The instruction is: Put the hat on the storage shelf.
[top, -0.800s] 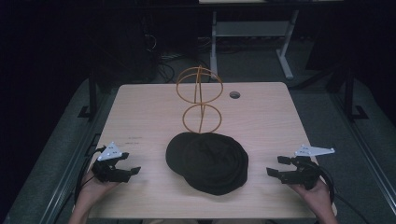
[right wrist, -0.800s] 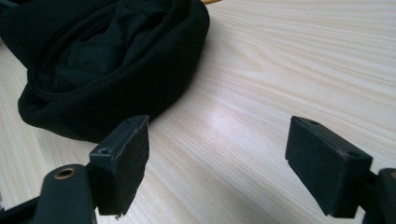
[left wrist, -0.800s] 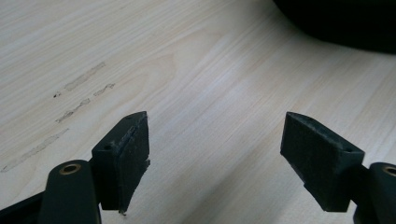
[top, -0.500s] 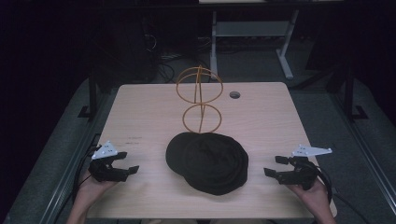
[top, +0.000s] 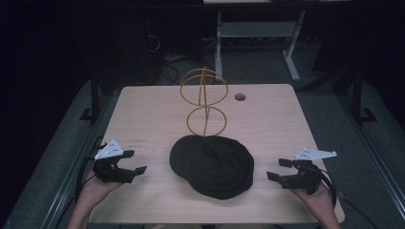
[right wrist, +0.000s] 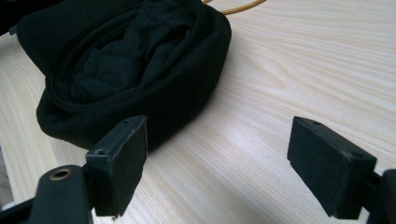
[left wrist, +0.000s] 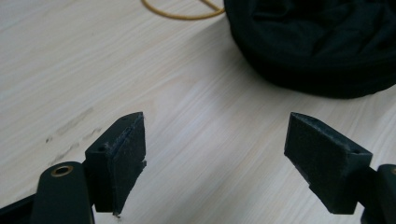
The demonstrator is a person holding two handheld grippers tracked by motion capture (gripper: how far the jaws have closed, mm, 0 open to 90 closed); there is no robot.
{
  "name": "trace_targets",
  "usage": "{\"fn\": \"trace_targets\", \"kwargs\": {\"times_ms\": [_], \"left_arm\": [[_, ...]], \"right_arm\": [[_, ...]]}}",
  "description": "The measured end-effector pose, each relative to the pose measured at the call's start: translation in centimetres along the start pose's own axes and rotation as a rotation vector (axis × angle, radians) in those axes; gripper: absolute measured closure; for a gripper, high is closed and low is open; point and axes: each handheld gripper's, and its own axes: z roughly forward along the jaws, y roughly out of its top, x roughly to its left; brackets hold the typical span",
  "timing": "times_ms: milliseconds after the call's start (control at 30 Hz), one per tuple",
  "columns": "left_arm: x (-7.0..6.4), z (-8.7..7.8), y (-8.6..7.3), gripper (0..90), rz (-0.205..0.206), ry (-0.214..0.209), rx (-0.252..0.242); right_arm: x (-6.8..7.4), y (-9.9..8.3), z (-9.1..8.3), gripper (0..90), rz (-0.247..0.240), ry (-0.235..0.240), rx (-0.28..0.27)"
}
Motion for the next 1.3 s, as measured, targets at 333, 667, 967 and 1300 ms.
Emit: {"fn": "trace_targets", "kwargs": {"times_ms": [333, 667, 967, 1300], "left_arm": [[-1.7, 0.8, 2.2, 22.7, 0.084, -0.022, 0.023], [-4.1, 2.1, 5.2, 23.2, 0.171, -0.093, 0.023], [-6.7, 4.3, 7.4, 23.3, 0.246, -0.166, 0.040], [-9.5, 6.7, 8.7, 24.3, 0.305, -0.238, 0.069]], "right_arm": [[0.0, -0.1, 0.0, 19.2, -0.005, 0.000, 0.001], [-0.3, -0.2, -0.1, 19.1, 0.007, -0.001, -0.001], [-0.4, -0.3, -0.1, 19.0, 0.011, -0.001, 0.002], [-0.4, -0.3, -0.2, 19.2, 0.005, 0.000, 0.004]]}}
